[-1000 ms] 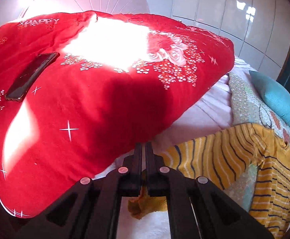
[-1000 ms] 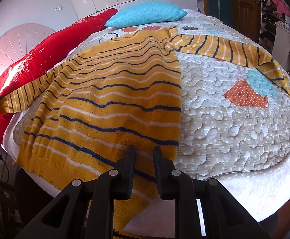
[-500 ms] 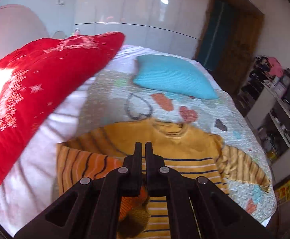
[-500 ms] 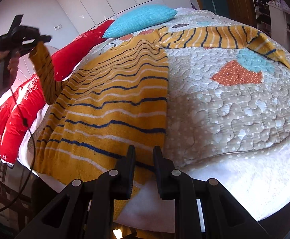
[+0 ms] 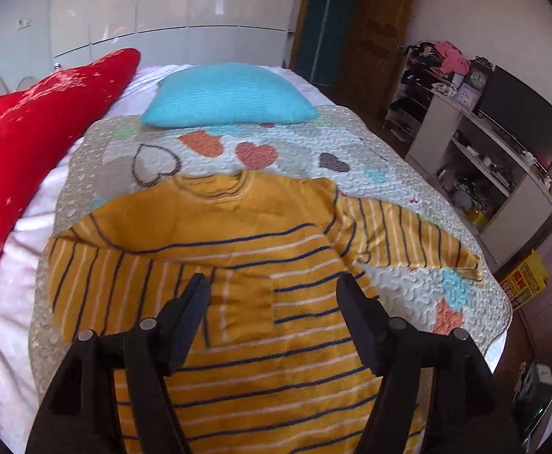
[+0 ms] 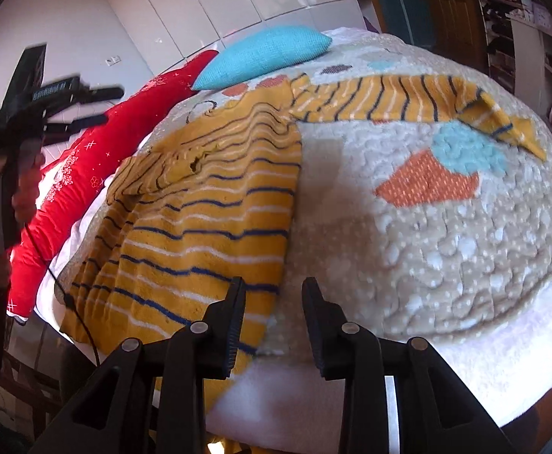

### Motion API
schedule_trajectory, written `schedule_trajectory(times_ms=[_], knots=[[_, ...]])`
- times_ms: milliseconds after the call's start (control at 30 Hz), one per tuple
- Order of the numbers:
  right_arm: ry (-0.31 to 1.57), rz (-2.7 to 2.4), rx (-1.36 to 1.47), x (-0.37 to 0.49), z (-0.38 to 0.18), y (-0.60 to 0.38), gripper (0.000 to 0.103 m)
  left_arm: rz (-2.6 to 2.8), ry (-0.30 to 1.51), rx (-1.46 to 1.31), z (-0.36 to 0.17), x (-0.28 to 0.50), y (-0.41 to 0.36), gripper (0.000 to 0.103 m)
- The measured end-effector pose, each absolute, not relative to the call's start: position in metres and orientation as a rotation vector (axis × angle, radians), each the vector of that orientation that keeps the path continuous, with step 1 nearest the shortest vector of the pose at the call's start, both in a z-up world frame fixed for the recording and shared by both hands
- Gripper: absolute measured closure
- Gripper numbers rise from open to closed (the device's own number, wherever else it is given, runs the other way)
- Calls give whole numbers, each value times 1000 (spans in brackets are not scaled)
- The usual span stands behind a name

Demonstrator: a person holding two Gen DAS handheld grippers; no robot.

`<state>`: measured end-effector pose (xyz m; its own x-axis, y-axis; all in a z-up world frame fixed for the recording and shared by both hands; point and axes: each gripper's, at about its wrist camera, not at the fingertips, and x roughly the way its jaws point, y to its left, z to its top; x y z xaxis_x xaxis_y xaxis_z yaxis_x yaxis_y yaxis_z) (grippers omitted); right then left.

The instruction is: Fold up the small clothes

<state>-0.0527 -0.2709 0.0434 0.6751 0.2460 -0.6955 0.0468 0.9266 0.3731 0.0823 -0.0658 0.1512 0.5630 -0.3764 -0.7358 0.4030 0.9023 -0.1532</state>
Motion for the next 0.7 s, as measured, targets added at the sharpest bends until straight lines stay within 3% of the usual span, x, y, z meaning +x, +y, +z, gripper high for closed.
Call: schedule_trajectory(times_ms=[133,333,367,433,633,700], knots=[[772,170,327,-16,73,-250,57,-290,863,-26,128,51,16,26],[841,249,313,87,67,-201,56,-143,982,-210,48,19,105,26],[862,254,315,106,63,-195,56,-138,1013,-232,35,17,112,27],[906,259,330,141,54,-182,56,-170,1054,-298,16,8,121,39],[1077,231,365,212,14,-155,56,-249,997,-343,14,-19,119,41],[1080,221,340,217,14,-148,78,-271,984,-327,14,-22,114,41]])
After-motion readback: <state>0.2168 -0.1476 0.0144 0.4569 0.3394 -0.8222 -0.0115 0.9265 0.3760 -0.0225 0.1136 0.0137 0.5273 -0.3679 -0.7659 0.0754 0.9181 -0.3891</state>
